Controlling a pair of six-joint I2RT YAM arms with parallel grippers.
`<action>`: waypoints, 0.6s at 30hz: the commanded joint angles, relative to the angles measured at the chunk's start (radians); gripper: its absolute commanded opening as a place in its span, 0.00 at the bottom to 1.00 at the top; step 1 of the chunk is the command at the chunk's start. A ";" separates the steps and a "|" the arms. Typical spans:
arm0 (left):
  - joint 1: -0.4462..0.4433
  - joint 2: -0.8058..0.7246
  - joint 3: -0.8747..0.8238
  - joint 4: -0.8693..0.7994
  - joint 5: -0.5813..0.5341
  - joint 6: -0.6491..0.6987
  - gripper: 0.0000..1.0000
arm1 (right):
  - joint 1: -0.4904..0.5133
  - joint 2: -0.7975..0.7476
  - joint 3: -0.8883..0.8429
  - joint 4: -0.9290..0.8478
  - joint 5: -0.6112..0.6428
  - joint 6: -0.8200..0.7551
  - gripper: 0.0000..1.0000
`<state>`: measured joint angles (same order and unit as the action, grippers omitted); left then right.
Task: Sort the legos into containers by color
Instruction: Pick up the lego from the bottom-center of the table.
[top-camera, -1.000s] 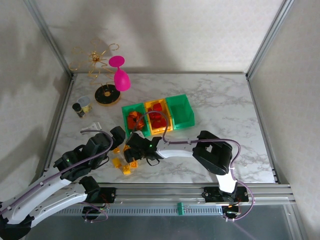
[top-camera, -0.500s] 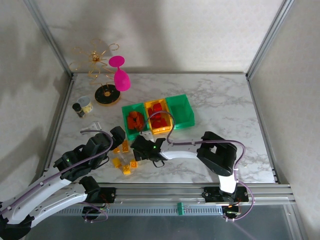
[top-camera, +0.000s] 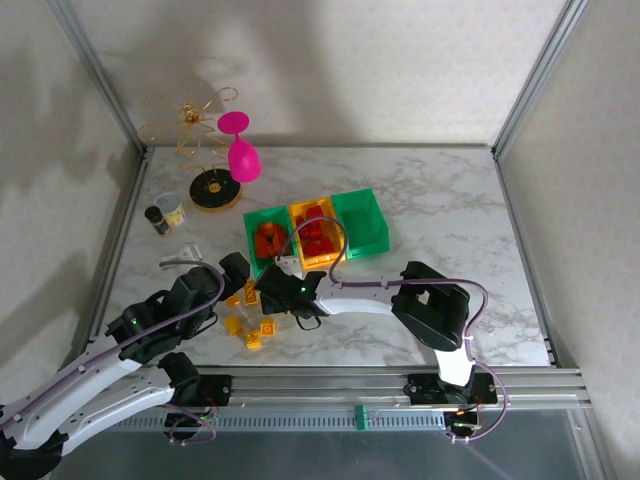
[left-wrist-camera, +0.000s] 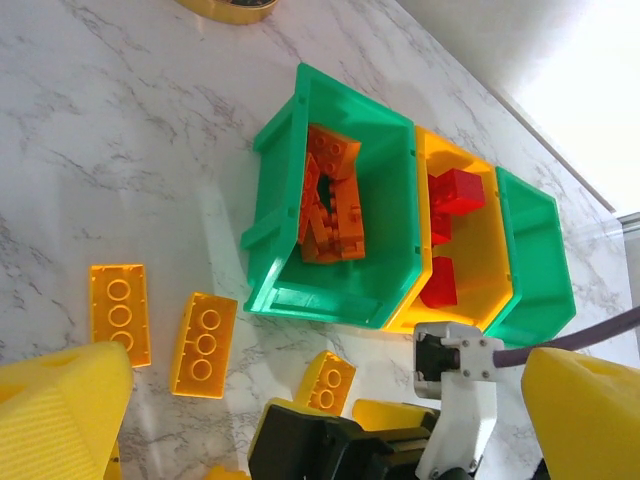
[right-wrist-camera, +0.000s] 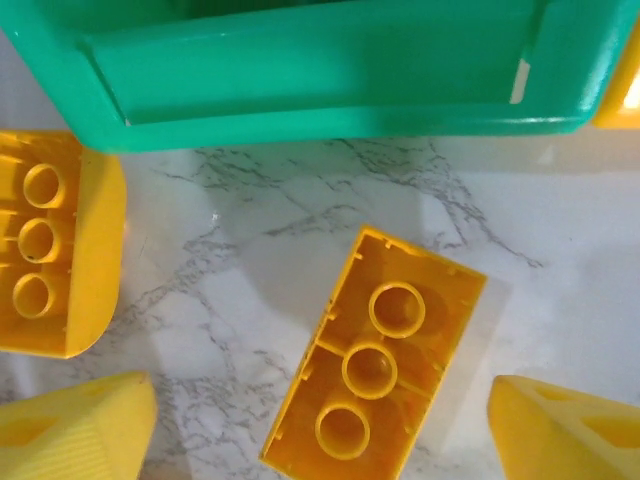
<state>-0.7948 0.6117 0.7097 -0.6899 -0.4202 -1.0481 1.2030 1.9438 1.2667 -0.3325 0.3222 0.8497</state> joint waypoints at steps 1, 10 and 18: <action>0.011 -0.010 0.020 -0.116 -0.055 -0.127 1.00 | -0.018 0.038 0.025 -0.016 0.032 0.021 0.76; 0.011 -0.002 0.004 -0.072 -0.035 -0.108 1.00 | -0.017 0.022 0.003 -0.042 0.073 0.014 0.44; 0.011 0.016 0.008 -0.004 -0.004 -0.062 1.00 | -0.014 -0.111 -0.069 -0.019 0.054 -0.032 0.28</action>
<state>-0.7944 0.6250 0.7094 -0.6739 -0.4122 -1.0458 1.1893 1.9144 1.2243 -0.3454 0.3592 0.8371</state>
